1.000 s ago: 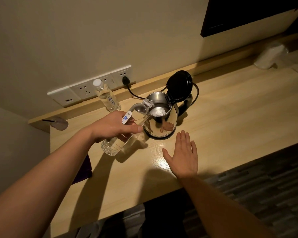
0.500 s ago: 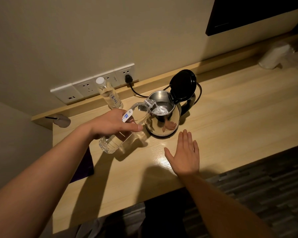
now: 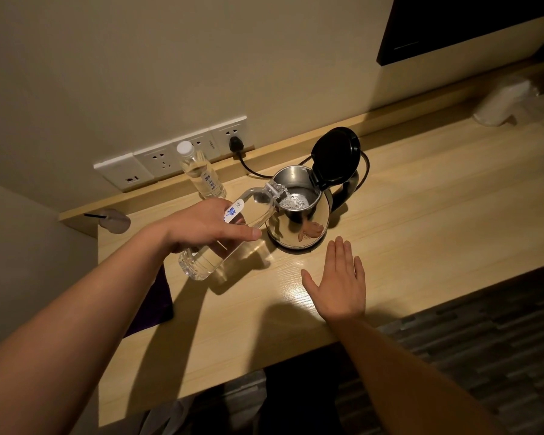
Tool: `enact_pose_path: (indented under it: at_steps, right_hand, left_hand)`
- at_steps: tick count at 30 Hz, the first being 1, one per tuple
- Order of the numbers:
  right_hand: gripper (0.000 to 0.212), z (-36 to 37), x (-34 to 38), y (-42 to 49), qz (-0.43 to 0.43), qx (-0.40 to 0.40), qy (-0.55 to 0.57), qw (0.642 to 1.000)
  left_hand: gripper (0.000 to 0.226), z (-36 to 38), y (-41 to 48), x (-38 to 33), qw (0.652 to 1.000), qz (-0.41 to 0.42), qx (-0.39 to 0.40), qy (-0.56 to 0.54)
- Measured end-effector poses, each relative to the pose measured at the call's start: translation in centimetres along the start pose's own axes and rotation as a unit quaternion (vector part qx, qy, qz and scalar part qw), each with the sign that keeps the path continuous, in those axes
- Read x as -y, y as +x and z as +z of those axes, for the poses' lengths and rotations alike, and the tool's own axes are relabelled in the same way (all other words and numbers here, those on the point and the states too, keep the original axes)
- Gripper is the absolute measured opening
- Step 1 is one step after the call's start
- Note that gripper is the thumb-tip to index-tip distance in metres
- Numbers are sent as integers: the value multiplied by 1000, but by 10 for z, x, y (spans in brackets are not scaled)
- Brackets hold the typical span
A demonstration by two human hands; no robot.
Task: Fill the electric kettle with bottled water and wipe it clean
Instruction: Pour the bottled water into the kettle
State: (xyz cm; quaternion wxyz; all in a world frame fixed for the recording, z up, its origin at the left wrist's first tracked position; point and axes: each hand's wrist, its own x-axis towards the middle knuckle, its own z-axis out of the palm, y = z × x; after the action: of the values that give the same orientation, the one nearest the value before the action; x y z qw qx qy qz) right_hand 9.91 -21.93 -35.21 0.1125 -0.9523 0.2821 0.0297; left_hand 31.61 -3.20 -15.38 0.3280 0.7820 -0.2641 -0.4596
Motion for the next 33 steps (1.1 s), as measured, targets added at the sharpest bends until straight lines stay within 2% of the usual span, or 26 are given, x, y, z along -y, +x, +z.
enact_pose_path:
  at_steps: [9,14,24,33]
  right_hand:
    - [94,0,0,0,-1,1,-5,1000]
    - [94,1,0,0,0,2,-5,1000]
    - [94,0,1,-1,-2,1,-6,1000]
    - [93,-1,0,-1,-1,2,-5,1000]
  left_hand:
    - [94,-1,-1,-2,1000,-2,2,7]
    - [86,-4,0,-1,1000,4,12,10]
    - [91,-9,1,-3,1000,9,11,28]
    - [82,-12,0,-6,999,5,13,32]
